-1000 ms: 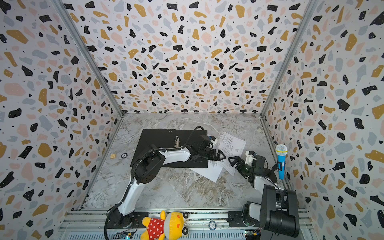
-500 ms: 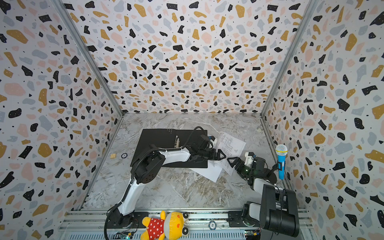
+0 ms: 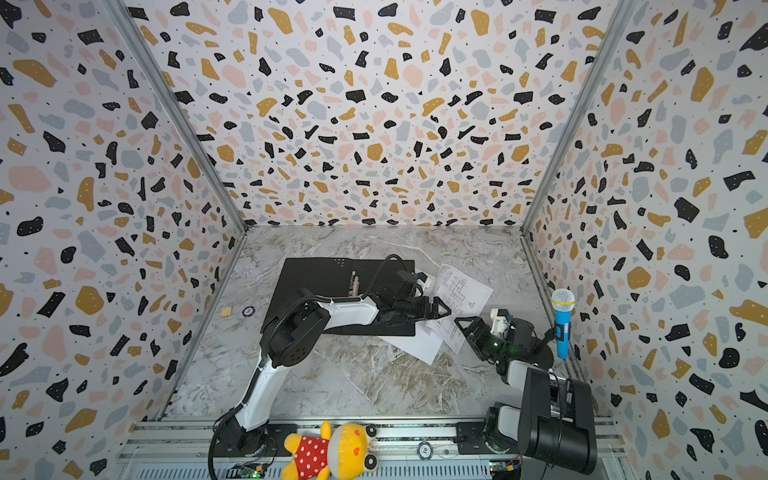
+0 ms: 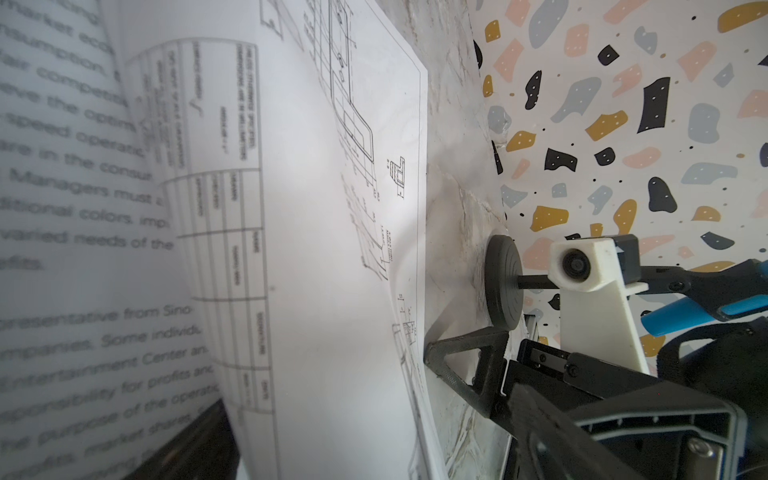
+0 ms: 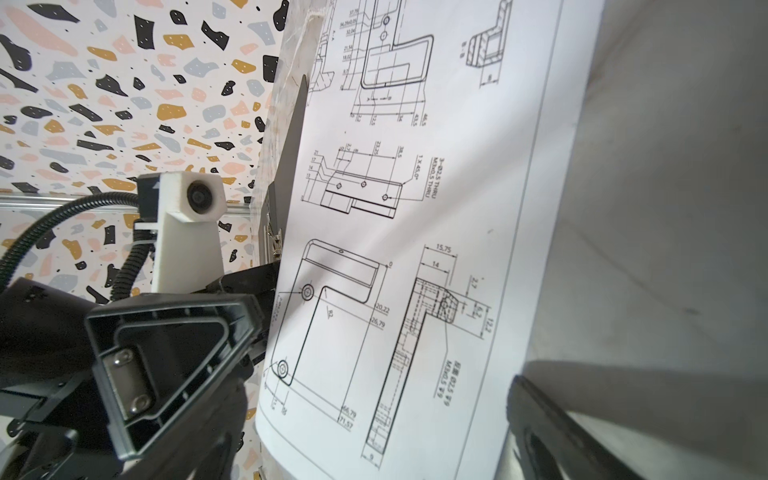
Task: Put the files into the folder
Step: 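Lift the held white sheets with the left gripper toward the folder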
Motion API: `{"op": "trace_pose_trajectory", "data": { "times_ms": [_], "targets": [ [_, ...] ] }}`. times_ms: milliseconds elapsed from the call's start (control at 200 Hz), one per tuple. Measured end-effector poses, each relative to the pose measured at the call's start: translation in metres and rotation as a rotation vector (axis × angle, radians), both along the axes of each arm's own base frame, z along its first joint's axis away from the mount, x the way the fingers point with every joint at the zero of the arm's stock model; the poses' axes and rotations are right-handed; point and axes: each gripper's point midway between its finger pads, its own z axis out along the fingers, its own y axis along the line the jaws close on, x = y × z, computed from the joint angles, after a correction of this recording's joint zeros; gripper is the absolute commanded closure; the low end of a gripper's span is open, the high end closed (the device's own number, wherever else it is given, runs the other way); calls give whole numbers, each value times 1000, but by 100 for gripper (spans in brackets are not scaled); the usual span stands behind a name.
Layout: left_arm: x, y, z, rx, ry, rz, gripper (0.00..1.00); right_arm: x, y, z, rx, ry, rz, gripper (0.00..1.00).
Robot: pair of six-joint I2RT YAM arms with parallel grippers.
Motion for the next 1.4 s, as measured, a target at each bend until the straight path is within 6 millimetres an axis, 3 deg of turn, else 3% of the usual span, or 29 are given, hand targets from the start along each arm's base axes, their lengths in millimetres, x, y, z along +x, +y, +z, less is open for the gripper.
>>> {"op": "trace_pose_trajectory", "data": {
  "times_ms": [310,681,1021,1402],
  "targets": [
    [-2,-4,10,-82,59,29,0,1,1,-1,24,-2,12,2],
    [4,-1,47,-177,42,49,0,1,1,-1,28,-12,15,2],
    [3,4,43,-203,83,75,0,-2,1,-3,44,-11,19,2],
    [2,2,53,-275,115,88,0,-2,2,-3,61,-25,22,2]
  ]
}}
